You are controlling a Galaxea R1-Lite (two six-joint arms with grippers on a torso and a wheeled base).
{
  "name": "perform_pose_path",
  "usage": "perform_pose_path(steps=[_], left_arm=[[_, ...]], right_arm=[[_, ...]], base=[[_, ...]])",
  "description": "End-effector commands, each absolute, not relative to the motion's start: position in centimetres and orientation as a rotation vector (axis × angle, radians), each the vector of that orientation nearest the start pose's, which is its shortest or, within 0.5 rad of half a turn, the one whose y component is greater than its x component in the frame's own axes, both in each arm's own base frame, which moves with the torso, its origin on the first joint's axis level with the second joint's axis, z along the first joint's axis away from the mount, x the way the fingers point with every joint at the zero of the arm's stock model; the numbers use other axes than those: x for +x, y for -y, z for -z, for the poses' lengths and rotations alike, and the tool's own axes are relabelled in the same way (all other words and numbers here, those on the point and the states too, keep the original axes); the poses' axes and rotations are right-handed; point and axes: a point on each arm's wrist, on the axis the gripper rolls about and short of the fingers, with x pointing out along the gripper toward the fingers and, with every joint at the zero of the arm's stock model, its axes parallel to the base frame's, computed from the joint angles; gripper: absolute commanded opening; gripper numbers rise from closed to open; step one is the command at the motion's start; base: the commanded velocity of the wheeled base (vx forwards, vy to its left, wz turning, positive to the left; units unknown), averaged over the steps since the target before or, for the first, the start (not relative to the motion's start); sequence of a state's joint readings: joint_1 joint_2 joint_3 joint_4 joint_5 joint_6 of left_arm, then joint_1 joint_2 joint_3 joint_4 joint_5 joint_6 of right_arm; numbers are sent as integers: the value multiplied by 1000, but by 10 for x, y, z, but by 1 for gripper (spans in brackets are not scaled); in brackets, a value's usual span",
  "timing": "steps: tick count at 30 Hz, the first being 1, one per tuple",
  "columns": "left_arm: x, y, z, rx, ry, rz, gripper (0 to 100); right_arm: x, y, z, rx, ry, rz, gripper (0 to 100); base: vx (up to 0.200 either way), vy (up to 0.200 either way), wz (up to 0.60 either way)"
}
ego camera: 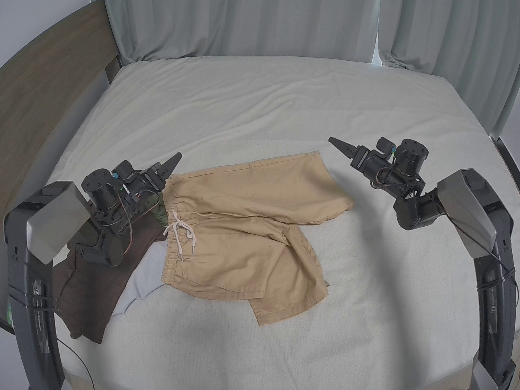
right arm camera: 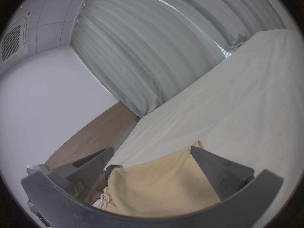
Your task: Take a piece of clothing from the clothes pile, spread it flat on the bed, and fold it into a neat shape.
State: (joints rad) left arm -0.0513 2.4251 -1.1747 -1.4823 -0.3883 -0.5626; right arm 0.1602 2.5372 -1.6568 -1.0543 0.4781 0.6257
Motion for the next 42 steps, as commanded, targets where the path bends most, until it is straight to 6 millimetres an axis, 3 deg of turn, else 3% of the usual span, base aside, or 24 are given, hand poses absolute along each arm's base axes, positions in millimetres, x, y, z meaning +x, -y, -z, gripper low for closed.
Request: perform_pose_path(steps=[1,5,7,8,14,20,26,34,42], left_arm=[[395,24,-111,-502,50,520,100],[369,17,-114,-498,7,555,100],[368,16,-114,-498,7,557,100],[353,14,-117,-494,-11,587,100],[327,8,-121,-470,-50,635,100],[311,1,-106,-390,-107,680,100],[297,3,-91,-341,-163,712,100],[285,4,-94,-288,-152,731,100],[283,6,-79,-255,-191,741,100]], right_arm=[[431,-113,-131,486,-63,-727,100],[401,-119,-134,474,-93,-752,100],[401,-120,-133,475,-96,-751,100],[384,-123,-135,474,-111,-766,100],[354,-120,-131,422,-145,-771,100],[321,-115,-120,378,-181,-781,100],[303,-111,-110,376,-197,-807,100],[278,-102,-93,378,-255,-874,100],[276,-95,-63,394,-347,-836,100]], base=[[0,0,0],[0,0,0],[0,0,0],[0,0,0],[0,0,0],[0,0,0],[0,0,0],[0,0,0],[0,0,0]])
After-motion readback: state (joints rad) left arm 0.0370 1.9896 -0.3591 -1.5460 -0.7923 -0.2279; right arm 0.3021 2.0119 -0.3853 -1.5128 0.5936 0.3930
